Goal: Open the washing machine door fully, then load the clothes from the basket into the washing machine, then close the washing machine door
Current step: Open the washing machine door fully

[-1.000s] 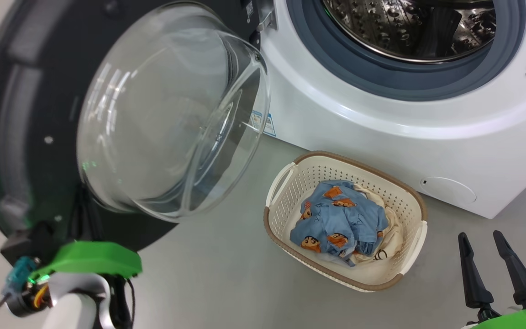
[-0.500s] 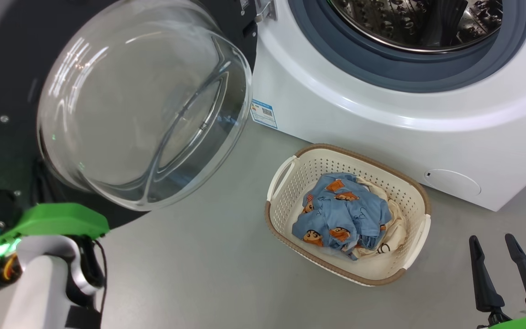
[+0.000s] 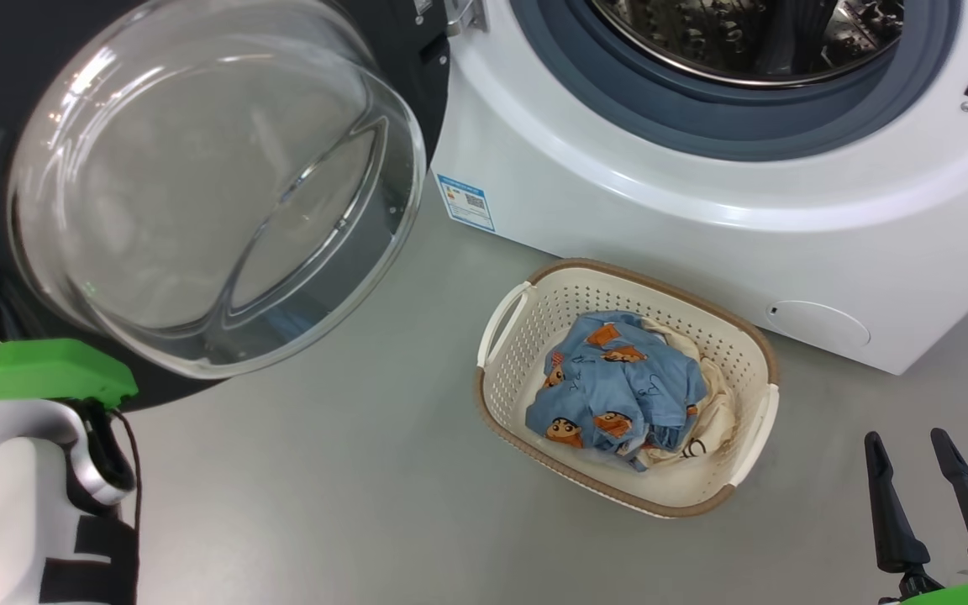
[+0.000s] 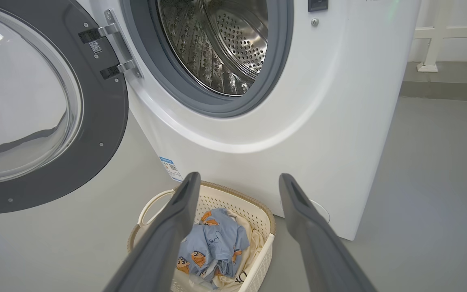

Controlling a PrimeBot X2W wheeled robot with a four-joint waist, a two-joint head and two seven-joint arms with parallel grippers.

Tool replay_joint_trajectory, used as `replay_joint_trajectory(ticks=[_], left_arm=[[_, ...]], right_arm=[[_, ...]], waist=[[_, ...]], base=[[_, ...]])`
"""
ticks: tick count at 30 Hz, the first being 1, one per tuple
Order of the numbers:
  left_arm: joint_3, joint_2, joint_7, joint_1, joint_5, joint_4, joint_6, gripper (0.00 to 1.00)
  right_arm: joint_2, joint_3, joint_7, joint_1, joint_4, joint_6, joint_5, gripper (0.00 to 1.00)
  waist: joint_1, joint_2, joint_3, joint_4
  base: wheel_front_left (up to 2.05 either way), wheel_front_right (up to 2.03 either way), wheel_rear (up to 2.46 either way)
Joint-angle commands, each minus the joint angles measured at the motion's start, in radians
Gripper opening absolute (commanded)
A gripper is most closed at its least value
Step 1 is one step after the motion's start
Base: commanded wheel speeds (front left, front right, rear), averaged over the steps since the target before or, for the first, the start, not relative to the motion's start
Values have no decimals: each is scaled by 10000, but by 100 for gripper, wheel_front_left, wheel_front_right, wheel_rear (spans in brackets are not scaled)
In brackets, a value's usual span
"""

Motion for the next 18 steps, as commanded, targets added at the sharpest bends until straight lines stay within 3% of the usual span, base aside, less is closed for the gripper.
replay_joint_trajectory(ticks=[1,18], left_arm=[[504,601,-63,-443,236,19,-69,0],[1481,846,-64,-1213,1586,1236,-549,0]], right_arm=[[-115,246,-117,54,-220,16,-192,100],[-40,288,-117,-74,-175,16,-207,100]], waist=[[0,0,8,-111],[0,0,91,-560]], base=[[0,0,0],[0,0,0]])
